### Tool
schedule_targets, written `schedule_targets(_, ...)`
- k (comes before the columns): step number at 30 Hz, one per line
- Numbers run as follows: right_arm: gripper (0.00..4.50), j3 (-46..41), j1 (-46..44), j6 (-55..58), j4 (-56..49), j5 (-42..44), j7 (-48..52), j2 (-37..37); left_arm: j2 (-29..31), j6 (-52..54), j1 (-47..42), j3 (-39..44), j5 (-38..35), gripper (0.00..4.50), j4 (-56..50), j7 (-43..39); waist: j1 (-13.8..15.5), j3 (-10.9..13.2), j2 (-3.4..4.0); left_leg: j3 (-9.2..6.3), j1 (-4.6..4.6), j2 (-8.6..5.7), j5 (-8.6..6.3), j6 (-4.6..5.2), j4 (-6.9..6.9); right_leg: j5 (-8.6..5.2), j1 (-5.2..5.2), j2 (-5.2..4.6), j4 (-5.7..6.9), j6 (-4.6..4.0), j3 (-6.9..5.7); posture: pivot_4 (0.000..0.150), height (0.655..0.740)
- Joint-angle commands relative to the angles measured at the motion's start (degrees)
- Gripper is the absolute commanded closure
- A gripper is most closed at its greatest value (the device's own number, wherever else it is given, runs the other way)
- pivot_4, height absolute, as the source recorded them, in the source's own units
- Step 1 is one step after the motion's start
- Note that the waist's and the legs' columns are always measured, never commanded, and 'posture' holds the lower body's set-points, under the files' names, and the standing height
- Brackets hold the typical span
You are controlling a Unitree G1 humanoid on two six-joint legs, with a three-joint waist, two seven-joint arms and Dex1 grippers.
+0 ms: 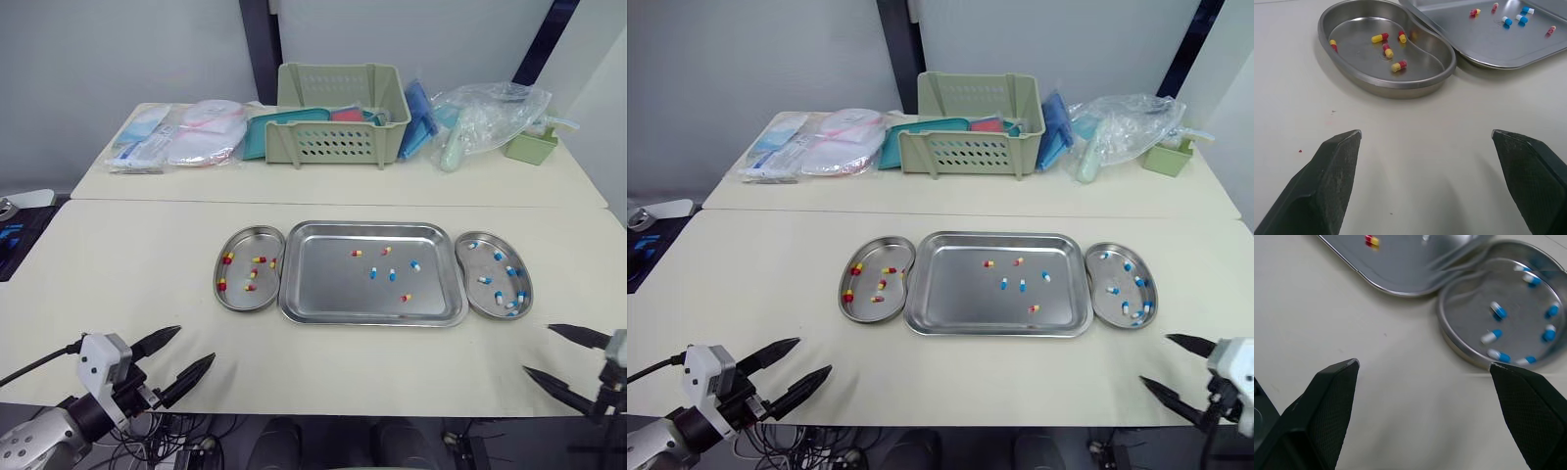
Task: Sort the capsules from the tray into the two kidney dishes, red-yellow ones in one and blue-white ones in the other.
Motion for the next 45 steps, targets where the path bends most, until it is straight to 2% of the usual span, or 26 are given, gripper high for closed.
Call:
schedule_targets(1,0.0,3.94,-1.32,-0.98,-4.63,0.49,-1.72,1.66,0.96,1.64,2.06,2.89,-1.04,0.06,-4.46,1.16,0.0,0.0,0.0,0.0,0.0,0.0,0.0,0.0,0.0,0.0,0.0,0.0,0.0,0.0,0.01,0.15,0.74)
schedule_targets(9,0.0,14.22,-5.62,-1.81,-6.0,-1.67,-5.64,5.23,1.63,6.08,4.15,5.71,-3.46,0.06,-9.67,2.45,0.05,-0.03,-0.07,-0.02,-0.01,-0.01,0.0,0.0,0.01,0.0,0.0,0.0,0.0,0.0,-0.01,0.15,0.74)
schedule_targets(12,0.0,15.47,-6.42,-2.01,-6.01,-1.81,-6.48,5.64,4.3,10.8,1.75,4.73,-2.47,0.06,-12.36,6.02,0.12,-0.03,-0.07,-0.04,0.0,-0.01,0.0,0.0,0.01,0.0,0.0,0.0,0.0,0.0,-0.03,0.15,0.74)
schedule_targets(16,0.0,16.54,-6.87,-1.65,-6.7,-1.68,-7.4,5.53,8.16,17.0,-7.53,-1.1,-4.37,0.06,-16.7,8.98,0.44,-0.03,-0.08,-0.08,-0.01,-0.02,0.0,0.0,0.02,0.0,0.03,-0.01,0.0,0.0,-0.08,0.15,0.74)
schedule_targets(21,0.0,17.85,-7.27,-1.16,-7.47,-1.52,-8.42,5.48,10.01,21.8,-24.07,-14.68,-2.21,0.06,-16.43,9.81,0.15,-0.04,-0.03,-0.09,0.0,-0.02,0.0,-0.01,0.02,0.01,0.01,0.01,0.03,0.0,-0.08,0.15,0.74)
schedule_targets(27,0.0,19.72,-7.82,0.2,-9.28,-1.51,-10.41,5.81,6.64,23.36,-44.31,-30.55,5.32,0.06,-4.95,8.9,-0.16,-0.02,0.02,-0.07,0.02,-0.03,0.01,-0.01,0.03,0.01,-0.01,0.03,0.08,0.0,-0.05,0.15,0.74)
schedule_targets(30,0.0,20.5,-7.94,0.77,-10.07,-1.39,-11.46,6.0,3.27,22.34,-54.65,-36.48,9.44,0.7,4.34,6.82,0.08,-0.01,-0.01,-0.1,-0.02,-0.04,0.01,-0.01,0.07,0.01,-0.02,0.03,0.09,0.0,-0.1,0.15,0.74)
schedule_targets(32,0.0,20.96,-8.03,1.25,-10.59,-1.45,-12.11,6.09,1.55,20.88,-59.89,-39.55,11.95,1.34,10.27,4.58,0.12,0.01,-0.04,-0.11,-0.05,-0.07,0.01,-0.01,0.08,0.01,-0.02,0.03,0.07,0.01,-0.1,0.15,0.74)
schedule_targets(38,0.0,21.81,-7.52,1.23,-11.11,-2.17,-13.8,6.25,-5.08,11.88,-73.38,-46.24,20.15,1.34,31.14,-1.8,0.0,0.01,-0.05,-0.1,-0.07,-0.07,0.02,-0.01,0.07,0.01,-0.05,0.03,0.06,0.01,-0.1,0.15,0.74)
schedule_targets(45,0.0,22.61,-7.17,2.11,-12.47,-2.05,-15.16,6.36,-11.02,1.11,-82.02,-48.35,26.51,1.34,51.13,-7.36,-0.14,0.03,-0.07,-0.09,-0.09,-0.09,0.02,0.0,0.11,0.01,-0.08,0.04,0.08,0.01,-0.1,0.15,0.74)
